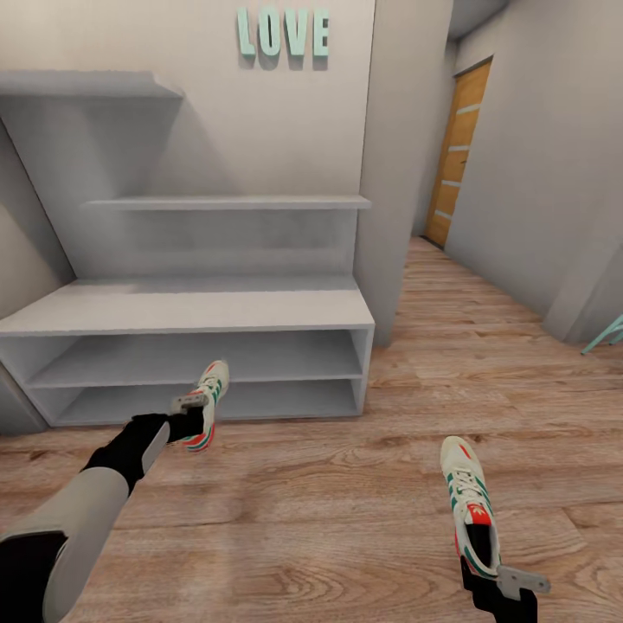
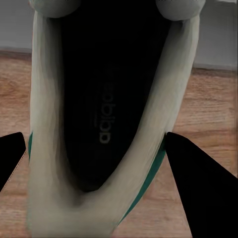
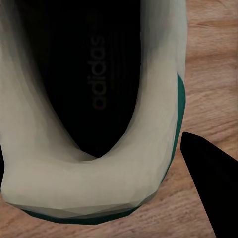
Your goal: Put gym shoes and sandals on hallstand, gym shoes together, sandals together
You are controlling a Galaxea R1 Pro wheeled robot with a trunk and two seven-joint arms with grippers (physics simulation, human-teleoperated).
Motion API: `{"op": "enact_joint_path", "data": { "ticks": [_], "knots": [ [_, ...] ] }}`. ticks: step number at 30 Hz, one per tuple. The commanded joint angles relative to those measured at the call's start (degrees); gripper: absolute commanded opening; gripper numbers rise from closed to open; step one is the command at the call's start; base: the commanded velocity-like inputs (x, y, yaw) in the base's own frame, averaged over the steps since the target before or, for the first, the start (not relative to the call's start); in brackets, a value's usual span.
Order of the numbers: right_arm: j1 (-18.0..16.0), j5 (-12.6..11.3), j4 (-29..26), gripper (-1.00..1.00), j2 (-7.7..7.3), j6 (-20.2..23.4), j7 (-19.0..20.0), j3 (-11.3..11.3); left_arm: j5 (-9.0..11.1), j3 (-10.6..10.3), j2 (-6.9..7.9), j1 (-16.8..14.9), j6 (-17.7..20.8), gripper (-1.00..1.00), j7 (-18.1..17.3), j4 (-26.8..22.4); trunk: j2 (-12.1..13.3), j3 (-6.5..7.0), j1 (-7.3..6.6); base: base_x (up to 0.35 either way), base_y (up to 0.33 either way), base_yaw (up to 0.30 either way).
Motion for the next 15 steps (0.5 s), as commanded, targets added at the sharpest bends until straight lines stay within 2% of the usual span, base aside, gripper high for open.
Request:
{"op": "enact_joint_path", "data": {
  "ticks": [1, 6, 13, 15],
  "knots": [
    [-0.04, 0.44, 0.05, -1.00, 0.01, -0.20, 0.17, -0.49, 0.47, 0.28, 0.05, 0.01, 0.66, -1.00, -0.10, -1.16, -0.02, -0.05, -0.01, 0.000, 0.000, 0.000],
    [-0.04, 0.38, 0.05, -1.00, 0.01, -0.20, 0.15, -0.50, 0.45, 0.39, 0.13, 0.00, 2.54, -1.00, -0.13, -3.91, -0.02, -0.05, -0.01, 0.000, 0.000, 0.000],
    [-0.04, 0.36, 0.05, -1.00, 0.09, -0.20, 0.12, -0.56, 0.30, 0.35, -0.09, -0.07, 7.32, -1.00, -0.11, -7.20, -0.02, -0.05, -0.01, 0.000, 0.000, 0.000],
    [-0.03, 0.36, 0.05, -1.00, 0.09, -0.20, 0.09, -0.58, 0.15, 0.33, -0.16, -0.16, 7.80, -1.00, -0.07, -7.53, -0.82, -0.42, 0.43, 0.000, 0.000, 0.000]
  ]
}}
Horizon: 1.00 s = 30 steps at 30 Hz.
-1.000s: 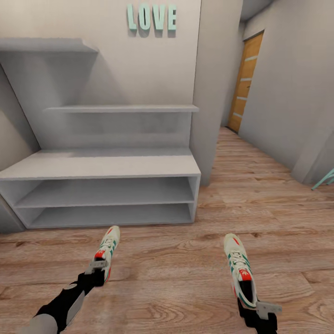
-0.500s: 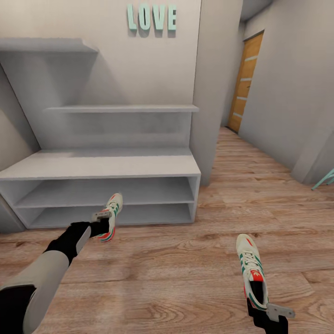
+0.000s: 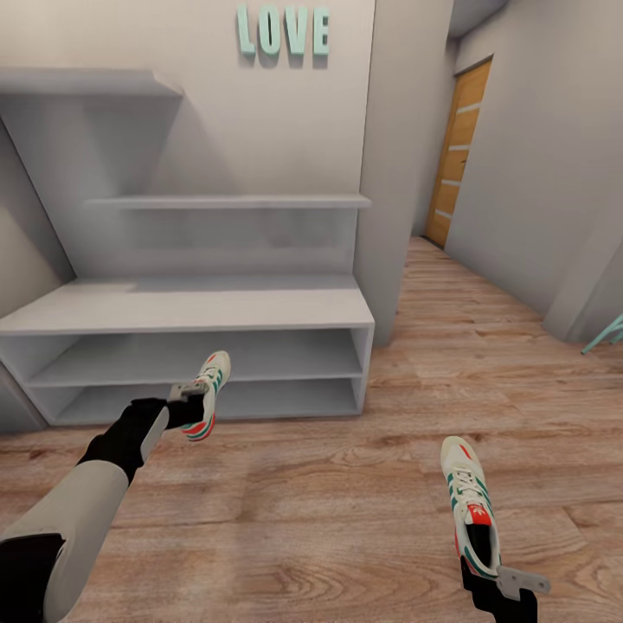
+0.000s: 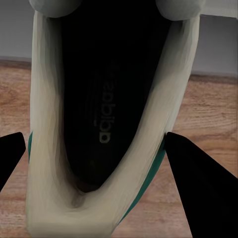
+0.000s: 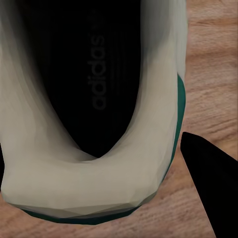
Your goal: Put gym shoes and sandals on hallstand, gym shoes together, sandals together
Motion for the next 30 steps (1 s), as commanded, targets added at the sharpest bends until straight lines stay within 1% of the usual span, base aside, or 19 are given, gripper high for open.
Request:
{"op": "enact_joint_path", "data": {
  "ticks": [1, 8, 11, 13, 14, 15, 21, 30],
  "knots": [
    [-0.05, 0.44, 0.04, -1.00, 0.01, -0.20, 0.16, -0.52, 0.37, 0.15, -0.02, -0.06, 0.49, -1.00, -0.02, -0.15, -0.44, -0.25, 0.21, 0.000, 0.000, 0.000],
    [-0.04, 0.44, 0.04, -1.00, 0.02, -0.20, 0.15, -0.58, 0.11, 0.10, 0.10, -0.27, 0.82, -1.00, 0.29, -0.39, -3.25, -1.91, 1.75, 0.000, 0.000, 0.000],
    [-0.04, 0.44, 0.04, -1.00, 0.02, -0.20, 0.14, -0.59, 0.07, 0.09, 0.00, -0.15, 0.83, -1.00, 1.48, -0.41, -4.45, -2.71, 2.41, 0.000, 0.000, 0.000],
    [-0.04, 0.44, 0.04, -1.00, 0.02, -0.20, 0.15, -0.59, 0.08, 0.14, -0.14, -0.02, 0.78, -1.00, 2.94, -0.42, -5.25, -3.24, 2.85, 0.000, 0.000, 0.000],
    [-0.04, 0.44, 0.04, -1.00, 0.02, -0.20, 0.15, -0.59, 0.16, 0.20, -0.24, 0.08, 0.58, -1.00, 4.90, -0.42, -5.65, -3.51, 3.07, 0.000, 0.000, 0.000],
    [-0.06, 0.44, 0.04, -1.00, 0.02, -0.20, 0.15, -0.59, 0.20, 0.16, -0.30, 0.13, 0.52, -1.00, 5.54, -0.42, -6.05, -3.78, 3.29, 0.000, 0.000, 0.000],
    [-0.05, 0.44, 0.04, -1.00, 0.02, -0.25, 0.14, -0.59, 0.40, 0.02, -0.39, 0.20, 0.33, -1.00, 6.52, -0.42, -8.46, -5.41, 4.61, 0.000, 0.000, 0.000],
    [-0.05, 0.50, 0.04, -1.00, 0.03, -0.31, 0.17, -0.47, 0.23, -0.17, -0.63, 0.21, 0.01, -1.00, 6.59, -0.51, -8.46, -5.57, 4.61, 0.000, 0.000, 0.000]
  ]
}}
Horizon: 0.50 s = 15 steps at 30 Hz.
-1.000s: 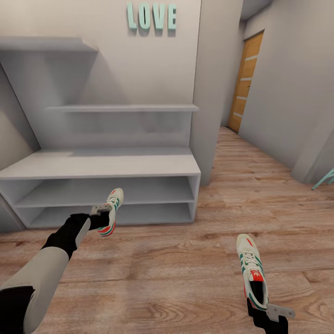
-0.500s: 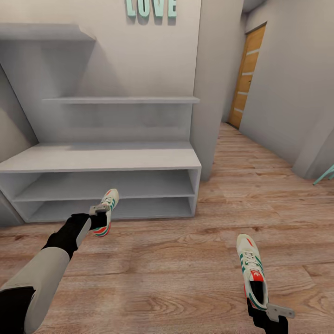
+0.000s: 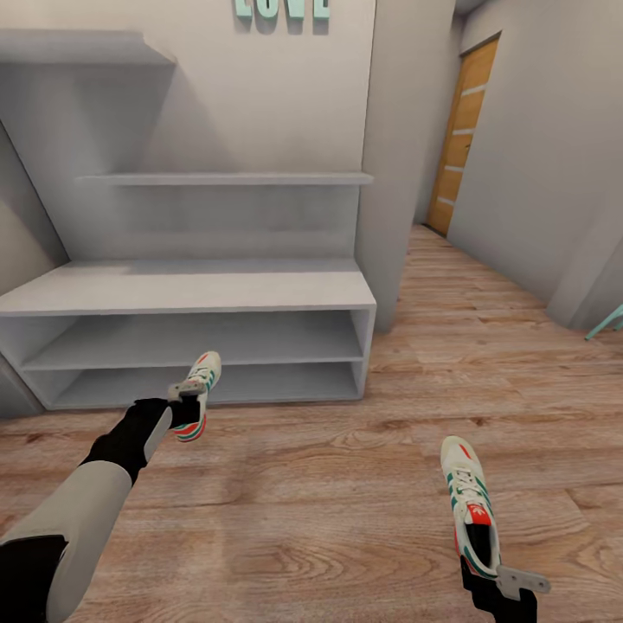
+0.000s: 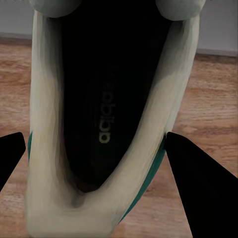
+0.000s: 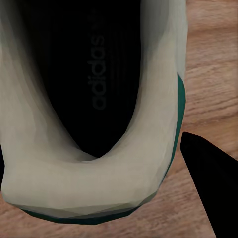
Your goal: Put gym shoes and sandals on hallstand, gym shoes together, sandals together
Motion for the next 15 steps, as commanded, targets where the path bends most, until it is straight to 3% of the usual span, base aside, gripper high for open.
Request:
{"op": "enact_joint_path", "data": {
  "ticks": [1, 9, 15],
  "knots": [
    [-0.04, 0.46, 0.05, -1.00, 0.04, -0.19, 0.19, -0.48, 0.42, 0.14, -0.05, -0.01, 0.27, -1.00, -0.03, -0.10, -0.02, -0.05, -0.01, 0.000, 0.000, 0.000],
    [-0.04, 0.55, -0.02, -1.00, 0.70, -0.20, 0.32, -0.44, 0.19, -0.35, -0.42, 0.16, -1.72, -1.00, 0.43, -0.35, -0.02, -0.05, -0.01, 0.000, 0.000, 0.000],
    [-0.04, 0.55, -0.03, -1.00, 0.20, -0.19, 0.32, -0.44, 0.01, -0.26, -0.72, 0.32, -3.65, -1.00, 1.89, -0.57, -0.02, -0.05, -0.01, 0.000, 0.000, 0.000]
  ]
}}
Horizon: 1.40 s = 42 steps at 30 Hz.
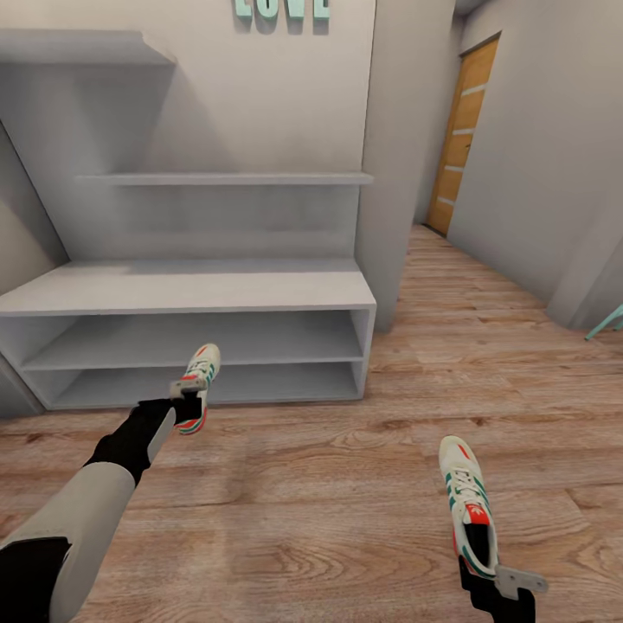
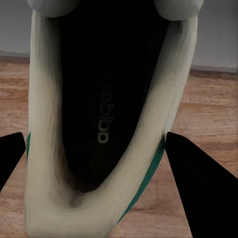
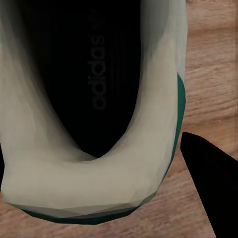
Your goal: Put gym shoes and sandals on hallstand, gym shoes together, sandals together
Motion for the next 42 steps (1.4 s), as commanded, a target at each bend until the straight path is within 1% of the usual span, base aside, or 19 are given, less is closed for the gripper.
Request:
{"op": "enact_joint_path", "data": {
  "ticks": [1, 4, 9, 13, 17, 24, 34, 42],
  "knots": [
    [-0.04, 0.45, 0.05, -1.00, -0.01, -0.20, 0.18, -0.46, 0.45, 0.09, -0.10, -0.01, -0.02, -1.00, 0.48, -0.09, -0.02, -0.05, -0.01, 0.000, 0.000, 0.000],
    [-0.04, 0.45, 0.05, -1.00, -0.07, -0.19, 0.18, -0.46, 0.56, 0.11, -0.77, 0.00, -0.99, -1.00, 1.44, -0.11, -0.02, -0.05, -0.01, 0.000, 0.000, 0.000],
    [-0.04, 0.43, 0.05, -1.00, -0.10, -0.19, 0.14, -0.48, 0.57, 0.03, -2.38, 0.01, -2.63, -1.00, 3.02, -0.12, -0.02, -0.05, -0.01, 0.000, 0.000, 0.000],
    [-0.04, 0.38, 0.00, -1.00, -0.11, -0.22, 0.03, -0.59, 0.58, 0.01, -2.86, 0.05, -3.28, -1.00, 4.30, -0.14, -0.02, -0.05, -0.01, 0.000, 0.000, 0.000],
    [-0.04, 0.37, -0.02, -1.00, -0.11, -0.21, -0.06, -0.68, 0.63, 0.01, -2.99, 0.03, -3.26, -1.00, 4.20, -0.17, -0.02, -0.05, -0.01, 0.000, 0.000, 0.000],
    [-0.04, 0.35, -0.03, -1.00, -0.11, -0.14, -0.16, -0.75, 0.59, 0.00, -3.00, 0.02, -3.24, -1.00, 4.32, -0.13, -0.11, -1.64, 0.17, 0.000, 0.000, 0.000],
    [-0.04, 0.28, -0.04, -1.00, -0.11, -0.19, -0.16, -0.76, 0.58, -0.07, -2.95, 0.02, -3.31, -1.00, 4.23, -0.12, -0.25, -4.57, 0.43, 0.000, 0.000, 0.000],
    [-0.04, 0.27, -0.04, -1.00, -0.11, -0.19, -0.17, -0.73, 0.58, -0.07, -2.94, 0.09, -3.43, -1.00, 4.23, -0.12, -0.25, -5.16, 0.43, 0.013, 0.000, 0.019]
  ]
}}
